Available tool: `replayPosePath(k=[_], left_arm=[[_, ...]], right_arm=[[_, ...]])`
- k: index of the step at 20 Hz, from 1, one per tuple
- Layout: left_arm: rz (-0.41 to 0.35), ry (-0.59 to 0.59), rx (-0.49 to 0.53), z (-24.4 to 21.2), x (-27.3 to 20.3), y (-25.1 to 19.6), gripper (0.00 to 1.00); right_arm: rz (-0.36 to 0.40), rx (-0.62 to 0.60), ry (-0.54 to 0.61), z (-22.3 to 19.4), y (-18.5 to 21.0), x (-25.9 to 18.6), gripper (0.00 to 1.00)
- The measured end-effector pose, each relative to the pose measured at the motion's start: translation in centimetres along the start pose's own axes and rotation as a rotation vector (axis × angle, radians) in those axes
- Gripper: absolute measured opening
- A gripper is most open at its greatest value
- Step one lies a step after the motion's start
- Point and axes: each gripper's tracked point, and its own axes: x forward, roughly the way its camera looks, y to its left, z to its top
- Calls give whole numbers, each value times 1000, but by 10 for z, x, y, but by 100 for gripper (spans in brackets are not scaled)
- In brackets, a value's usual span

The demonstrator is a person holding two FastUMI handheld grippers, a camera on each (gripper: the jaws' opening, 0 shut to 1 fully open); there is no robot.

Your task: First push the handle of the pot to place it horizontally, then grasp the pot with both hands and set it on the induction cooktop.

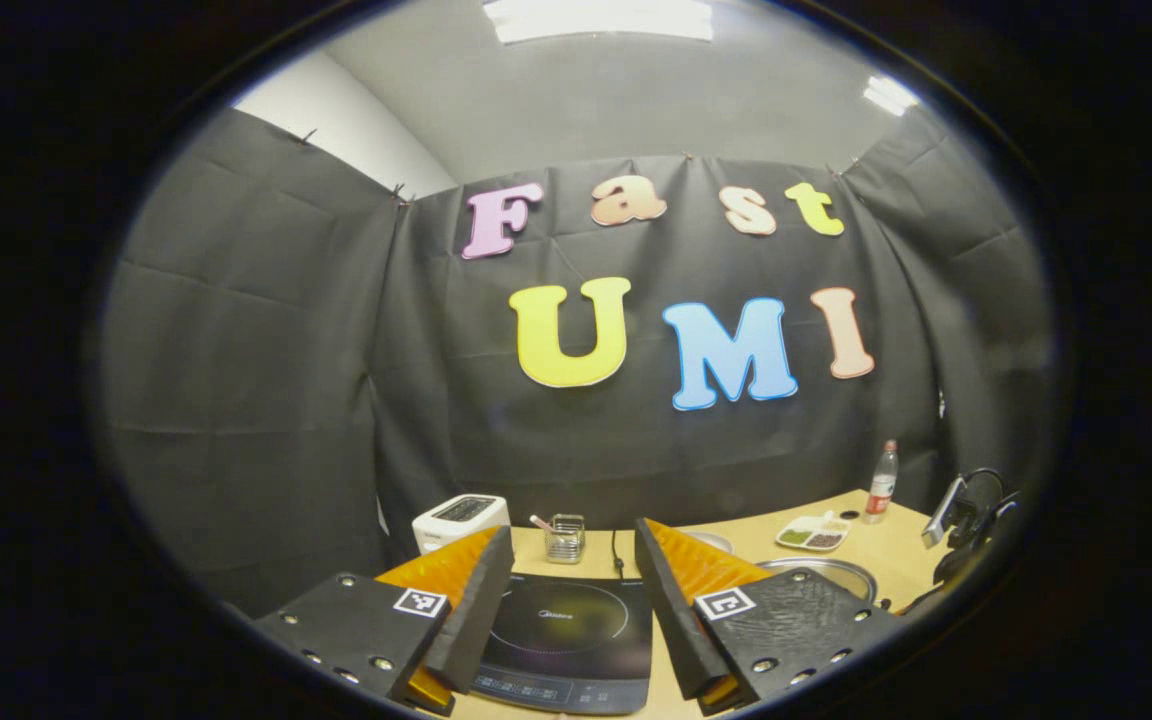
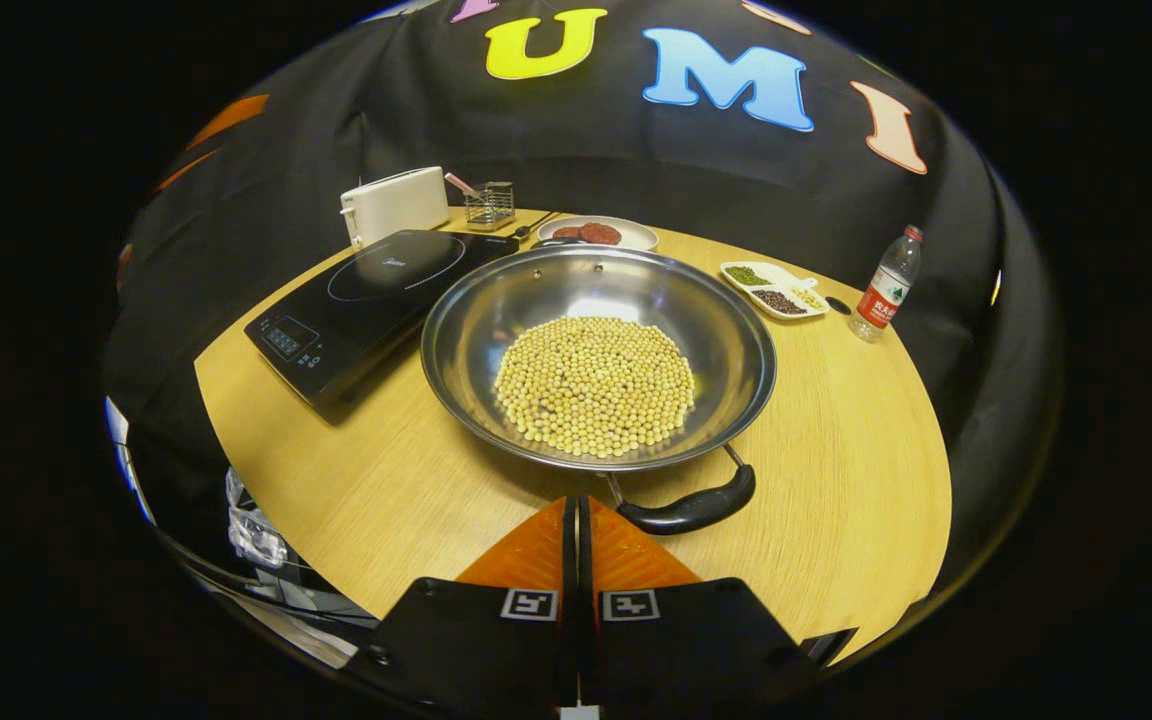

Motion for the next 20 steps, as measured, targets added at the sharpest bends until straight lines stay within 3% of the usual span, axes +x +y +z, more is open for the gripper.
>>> replayPosePath(k=[20], left_arm=[[25, 13, -3, -7, 18, -49, 75]], right_arm=[[-34, -50, 10, 15, -65, 15, 2]])
